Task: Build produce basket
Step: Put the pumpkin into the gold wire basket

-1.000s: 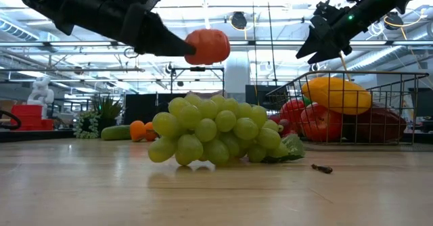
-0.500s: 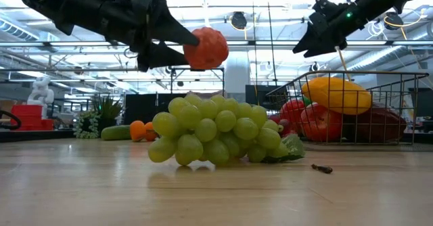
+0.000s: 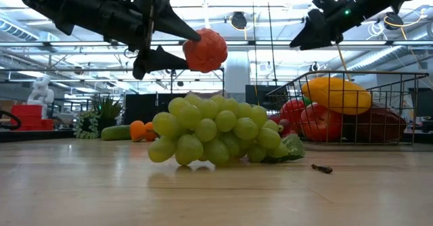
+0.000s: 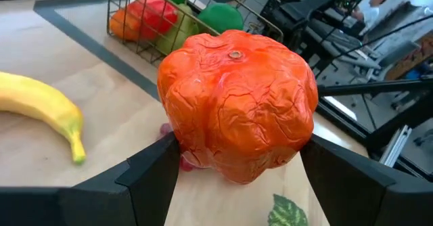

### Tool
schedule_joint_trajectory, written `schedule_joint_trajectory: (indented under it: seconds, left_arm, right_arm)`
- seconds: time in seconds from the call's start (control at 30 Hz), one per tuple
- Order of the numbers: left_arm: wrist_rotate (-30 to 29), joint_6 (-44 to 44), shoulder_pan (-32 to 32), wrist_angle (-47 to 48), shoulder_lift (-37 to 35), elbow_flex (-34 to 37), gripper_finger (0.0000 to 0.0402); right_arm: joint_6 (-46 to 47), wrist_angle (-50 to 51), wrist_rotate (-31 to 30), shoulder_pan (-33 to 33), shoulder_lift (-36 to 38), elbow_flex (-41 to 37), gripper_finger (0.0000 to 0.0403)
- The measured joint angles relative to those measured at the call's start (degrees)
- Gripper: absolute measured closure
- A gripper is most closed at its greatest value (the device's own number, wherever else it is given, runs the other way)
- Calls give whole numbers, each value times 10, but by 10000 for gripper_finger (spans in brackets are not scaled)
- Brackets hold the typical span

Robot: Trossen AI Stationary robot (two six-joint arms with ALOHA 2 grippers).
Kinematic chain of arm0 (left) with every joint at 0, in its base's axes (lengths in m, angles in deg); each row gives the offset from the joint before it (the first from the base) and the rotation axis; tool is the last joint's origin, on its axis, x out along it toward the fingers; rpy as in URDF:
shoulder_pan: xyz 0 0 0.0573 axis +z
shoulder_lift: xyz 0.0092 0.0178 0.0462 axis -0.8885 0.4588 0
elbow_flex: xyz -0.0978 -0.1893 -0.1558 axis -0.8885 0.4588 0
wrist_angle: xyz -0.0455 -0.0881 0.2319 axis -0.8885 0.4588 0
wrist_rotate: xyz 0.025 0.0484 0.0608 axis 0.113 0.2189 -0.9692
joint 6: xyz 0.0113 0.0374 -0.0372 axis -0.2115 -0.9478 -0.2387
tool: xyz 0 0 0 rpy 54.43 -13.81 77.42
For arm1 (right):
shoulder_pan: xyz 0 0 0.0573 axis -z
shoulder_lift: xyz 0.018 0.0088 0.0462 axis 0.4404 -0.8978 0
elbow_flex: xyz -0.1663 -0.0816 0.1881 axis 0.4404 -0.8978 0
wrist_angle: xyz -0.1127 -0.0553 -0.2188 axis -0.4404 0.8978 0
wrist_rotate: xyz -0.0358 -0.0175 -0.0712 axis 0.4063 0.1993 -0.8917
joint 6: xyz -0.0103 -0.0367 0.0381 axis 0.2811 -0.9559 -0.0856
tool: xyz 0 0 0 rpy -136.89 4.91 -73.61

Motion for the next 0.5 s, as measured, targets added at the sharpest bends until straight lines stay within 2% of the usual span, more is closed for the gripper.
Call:
schedule_joint_trajectory:
  seconds: [0.1,0.23,0.33,0.5]
  left_arm:
    - [0,-36,0,-10,0,0,108]
    - [0,-87,0,-26,0,0,108]
    - [27,-110,4,-44,0,0,108]
    - [87,-119,20,-72,0,0,108]
  right_arm:
    - [-8,-8,22,0,0,0,51]
    - [-24,-8,98,-1,0,0,51]
    - [-68,-8,143,-23,0,0,51]
    - [-143,-18,149,-99,-20,0,51]
